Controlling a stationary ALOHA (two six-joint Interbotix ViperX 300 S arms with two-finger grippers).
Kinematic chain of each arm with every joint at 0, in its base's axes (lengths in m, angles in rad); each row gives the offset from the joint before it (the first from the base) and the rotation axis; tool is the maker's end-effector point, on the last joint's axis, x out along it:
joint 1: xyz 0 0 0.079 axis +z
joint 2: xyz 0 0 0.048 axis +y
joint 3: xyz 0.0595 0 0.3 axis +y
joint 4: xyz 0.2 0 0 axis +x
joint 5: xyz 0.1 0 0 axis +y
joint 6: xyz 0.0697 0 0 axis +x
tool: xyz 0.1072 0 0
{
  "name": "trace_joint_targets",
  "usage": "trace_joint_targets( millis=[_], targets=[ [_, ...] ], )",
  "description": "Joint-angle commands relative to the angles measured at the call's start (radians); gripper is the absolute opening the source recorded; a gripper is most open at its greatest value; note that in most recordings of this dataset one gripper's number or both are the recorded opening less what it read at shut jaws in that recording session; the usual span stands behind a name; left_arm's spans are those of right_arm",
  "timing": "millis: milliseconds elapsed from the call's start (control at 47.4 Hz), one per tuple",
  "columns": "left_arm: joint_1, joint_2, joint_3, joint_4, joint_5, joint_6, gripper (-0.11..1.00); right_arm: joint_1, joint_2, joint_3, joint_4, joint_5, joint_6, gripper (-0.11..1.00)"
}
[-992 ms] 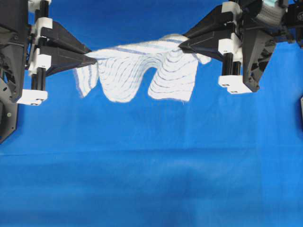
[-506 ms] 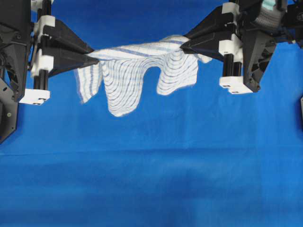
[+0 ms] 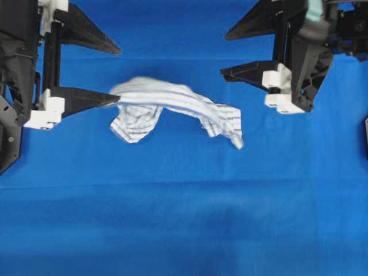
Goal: Lift the towel with both arms.
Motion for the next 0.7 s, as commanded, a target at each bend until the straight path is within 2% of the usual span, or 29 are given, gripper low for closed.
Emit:
trace_joint_targets(
  millis=[0,190,443,675],
  targets=[
    [-0.011,0.009,0.009,0.0,-0.018,-0.003,0.94,0.008,-0.015,0.021,-0.003,-0.011,0.009,0.65],
    [-0.043,0.067,0.107,0.0,-0.092,-0.008,0.94,0.028,-0.009,0.146,-0.002,-0.087,0.052,0.65],
    [-0.054,0.155,0.233,-0.002,-0.227,-0.008,0.94,0.031,0.031,0.347,-0.002,-0.253,0.146,0.65],
    [-0.057,0.239,0.344,-0.008,-0.354,-0.018,0.94,0.031,0.101,0.46,-0.002,-0.385,0.213,0.65]
  ],
)
